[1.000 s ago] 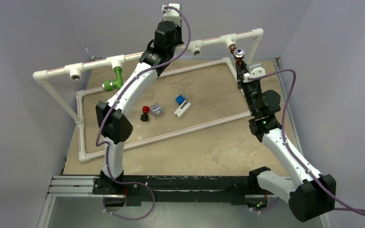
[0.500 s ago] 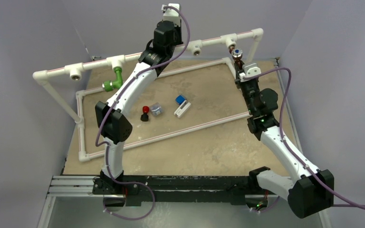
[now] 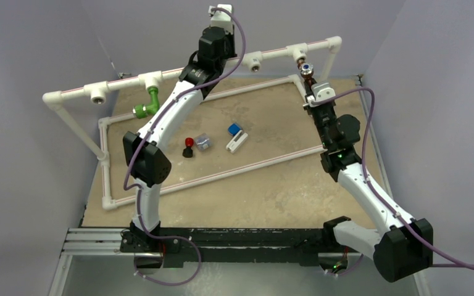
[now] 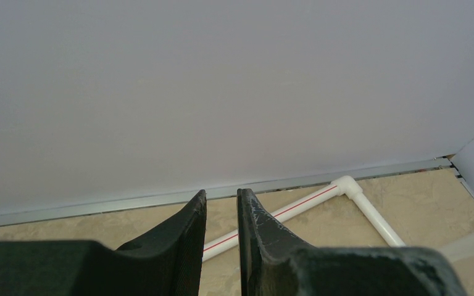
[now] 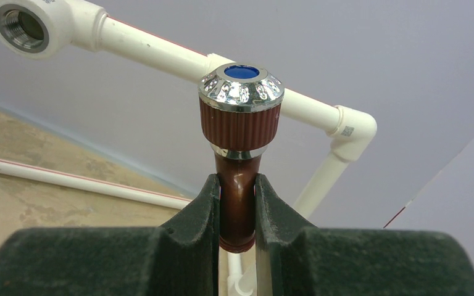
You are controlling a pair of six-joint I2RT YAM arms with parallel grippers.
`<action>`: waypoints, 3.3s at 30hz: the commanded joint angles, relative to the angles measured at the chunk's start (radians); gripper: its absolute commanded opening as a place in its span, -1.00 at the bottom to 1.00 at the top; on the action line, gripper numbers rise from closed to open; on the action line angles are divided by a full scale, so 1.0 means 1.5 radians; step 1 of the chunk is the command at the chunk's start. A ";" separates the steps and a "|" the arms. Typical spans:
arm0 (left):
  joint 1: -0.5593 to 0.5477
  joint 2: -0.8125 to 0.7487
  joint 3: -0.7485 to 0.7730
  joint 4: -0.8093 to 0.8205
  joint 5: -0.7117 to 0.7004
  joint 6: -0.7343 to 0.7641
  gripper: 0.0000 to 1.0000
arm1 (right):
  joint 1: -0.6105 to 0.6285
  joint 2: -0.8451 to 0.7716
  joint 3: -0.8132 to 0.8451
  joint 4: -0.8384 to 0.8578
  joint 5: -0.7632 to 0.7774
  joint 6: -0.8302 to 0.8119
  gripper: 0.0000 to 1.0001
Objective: Install the water faucets
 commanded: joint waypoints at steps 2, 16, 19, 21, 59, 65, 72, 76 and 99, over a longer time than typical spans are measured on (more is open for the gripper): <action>-0.009 0.017 -0.042 -0.125 0.032 -0.009 -0.56 | -0.002 0.002 0.034 0.038 0.003 -0.041 -1.00; -0.008 0.021 -0.045 -0.126 0.037 -0.014 -0.56 | -0.002 -0.011 0.042 0.003 -0.005 -0.090 -1.00; -0.009 0.022 -0.046 -0.127 0.040 -0.015 -0.56 | -0.002 -0.013 0.042 0.001 -0.011 -0.092 -1.00; -0.008 0.022 -0.047 -0.126 0.039 -0.013 -0.56 | -0.002 -0.014 0.042 0.002 -0.013 -0.093 -1.00; -0.004 0.018 -0.055 -0.132 0.056 -0.014 -0.57 | -0.004 0.028 0.030 0.056 -0.029 -0.101 -1.00; -0.005 0.018 -0.059 -0.133 0.066 -0.018 -0.59 | -0.013 0.028 0.034 0.053 -0.040 -0.053 -1.00; -0.004 0.012 -0.076 -0.123 0.070 -0.019 -0.63 | -0.023 0.028 0.041 0.044 -0.058 0.024 -1.00; -0.004 0.011 -0.078 -0.123 0.072 -0.020 -0.65 | -0.024 0.029 0.031 0.058 -0.052 0.073 -1.00; -0.005 0.011 -0.083 -0.124 0.079 -0.029 -0.67 | -0.024 0.042 -0.003 0.144 0.037 0.402 -1.00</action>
